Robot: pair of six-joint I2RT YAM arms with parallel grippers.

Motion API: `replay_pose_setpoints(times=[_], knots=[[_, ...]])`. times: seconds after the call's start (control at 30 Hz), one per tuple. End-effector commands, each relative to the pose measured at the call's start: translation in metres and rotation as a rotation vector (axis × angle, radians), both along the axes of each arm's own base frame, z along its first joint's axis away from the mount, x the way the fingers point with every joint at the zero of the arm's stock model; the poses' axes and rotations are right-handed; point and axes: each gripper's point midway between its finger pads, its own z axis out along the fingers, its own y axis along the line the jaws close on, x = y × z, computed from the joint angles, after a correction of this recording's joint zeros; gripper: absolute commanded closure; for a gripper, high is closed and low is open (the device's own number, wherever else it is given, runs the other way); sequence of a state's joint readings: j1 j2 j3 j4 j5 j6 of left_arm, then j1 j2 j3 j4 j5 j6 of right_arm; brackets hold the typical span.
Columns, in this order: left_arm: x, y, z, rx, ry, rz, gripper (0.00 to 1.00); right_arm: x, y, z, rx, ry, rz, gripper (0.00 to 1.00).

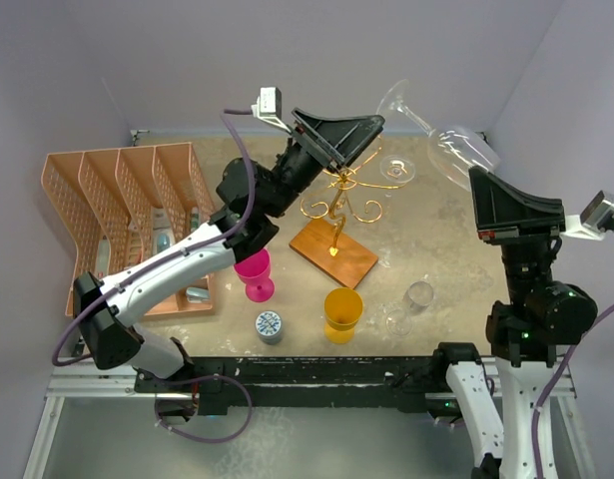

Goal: Place the wine glass upside down on the wine glass rack

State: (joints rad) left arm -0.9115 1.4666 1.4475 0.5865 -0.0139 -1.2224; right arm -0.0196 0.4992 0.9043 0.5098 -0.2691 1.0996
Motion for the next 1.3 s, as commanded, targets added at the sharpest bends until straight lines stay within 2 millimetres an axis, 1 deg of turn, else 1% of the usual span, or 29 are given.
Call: replay_pose_setpoints(times=[0.0, 0.13, 0.2, 0.37, 0.43, 0.57, 0.67, 0.8, 0.87, 0.97, 1.07, 1.13, 1.2, 1.27], knots=[[-0.009, -0.001, 0.018, -0.112, 0.002, -0.016, 0.41, -0.023, 0.009, 0.023, 0.004, -0.142, 0.076, 1.00], [-0.008, -0.012, 0.014, -0.118, 0.030, -0.035, 0.42, -0.020, 0.013, 0.019, -0.001, -0.143, 0.105, 1.00], [-0.005, -0.014, 0.013, -0.127, 0.051, -0.035, 0.43, -0.019, 0.015, 0.017, -0.013, -0.140, 0.115, 1.00], [-0.001, -0.012, 0.019, -0.158, 0.065, -0.014, 0.46, -0.018, 0.021, 0.007, -0.042, -0.122, 0.140, 1.00], [0.002, -0.010, 0.020, -0.167, 0.075, 0.012, 0.50, -0.019, 0.023, 0.003, -0.054, -0.122, 0.150, 1.00], [0.015, -0.005, 0.013, -0.167, 0.134, 0.085, 0.54, -0.022, 0.031, -0.003, -0.093, -0.122, 0.185, 1.00], [0.022, 0.002, 0.011, -0.187, 0.165, 0.131, 0.59, -0.021, 0.035, -0.008, -0.133, -0.107, 0.191, 1.00], [0.028, 0.013, 0.009, -0.230, 0.210, 0.168, 0.68, -0.026, 0.039, -0.013, -0.176, -0.105, 0.186, 1.00], [0.027, 0.020, 0.012, -0.276, 0.227, 0.168, 0.71, -0.027, 0.041, -0.017, -0.193, -0.104, 0.199, 1.00], [0.023, 0.027, 0.018, -0.329, 0.224, 0.170, 0.73, -0.026, 0.045, -0.024, -0.208, -0.086, 0.220, 1.00], [0.022, 0.030, 0.024, -0.347, 0.221, 0.176, 0.76, -0.027, 0.048, -0.029, -0.221, -0.077, 0.237, 1.00], [0.022, 0.031, 0.026, -0.351, 0.216, 0.178, 0.80, -0.028, 0.048, -0.031, -0.226, -0.076, 0.242, 1.00], [0.022, 0.031, 0.027, -0.351, 0.212, 0.177, 0.85, -0.029, 0.049, -0.032, -0.228, -0.075, 0.244, 1.00], [0.020, 0.027, 0.031, -0.342, 0.196, 0.162, 0.96, -0.028, 0.049, -0.034, -0.226, -0.065, 0.247, 1.00]])
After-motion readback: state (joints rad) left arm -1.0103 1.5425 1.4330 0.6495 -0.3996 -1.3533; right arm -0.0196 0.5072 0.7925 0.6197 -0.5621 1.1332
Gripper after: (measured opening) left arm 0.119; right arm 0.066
